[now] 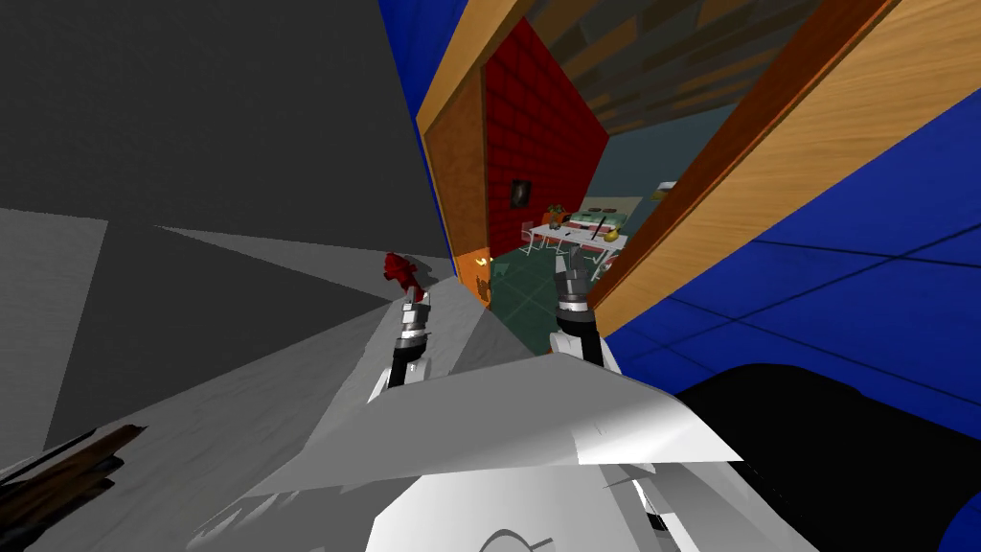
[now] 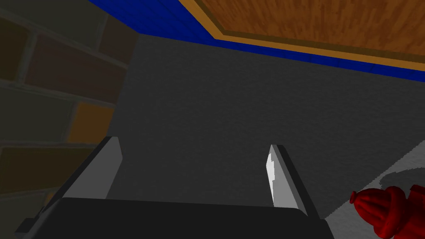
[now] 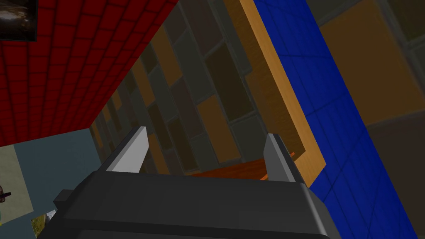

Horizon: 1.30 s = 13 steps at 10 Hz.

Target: Push the door open

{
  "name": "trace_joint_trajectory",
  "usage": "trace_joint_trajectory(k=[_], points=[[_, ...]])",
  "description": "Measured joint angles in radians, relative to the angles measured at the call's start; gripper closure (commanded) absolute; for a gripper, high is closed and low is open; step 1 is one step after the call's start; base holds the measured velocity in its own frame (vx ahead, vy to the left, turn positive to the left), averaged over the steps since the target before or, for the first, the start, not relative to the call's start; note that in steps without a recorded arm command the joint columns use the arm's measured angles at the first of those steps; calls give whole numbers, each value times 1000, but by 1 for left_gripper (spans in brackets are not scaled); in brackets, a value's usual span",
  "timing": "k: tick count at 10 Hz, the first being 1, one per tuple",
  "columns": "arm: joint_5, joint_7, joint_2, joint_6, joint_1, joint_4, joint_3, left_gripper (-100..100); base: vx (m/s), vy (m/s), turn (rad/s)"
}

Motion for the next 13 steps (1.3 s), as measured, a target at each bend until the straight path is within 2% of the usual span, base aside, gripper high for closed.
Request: trace_joint_trajectory(k=[4, 5, 7, 13], points=[[-5, 16, 12, -24, -37, 95, -34, -100, 134, 52, -106], [-6, 21, 16, -23, -52, 116, -41, -100, 116, 48, -72], [-8, 29, 22, -26, -63, 144, -55, -100, 98, 24, -76], [-14, 48, 33, -62, -107, 266, -95, -100, 89, 41, -73]])
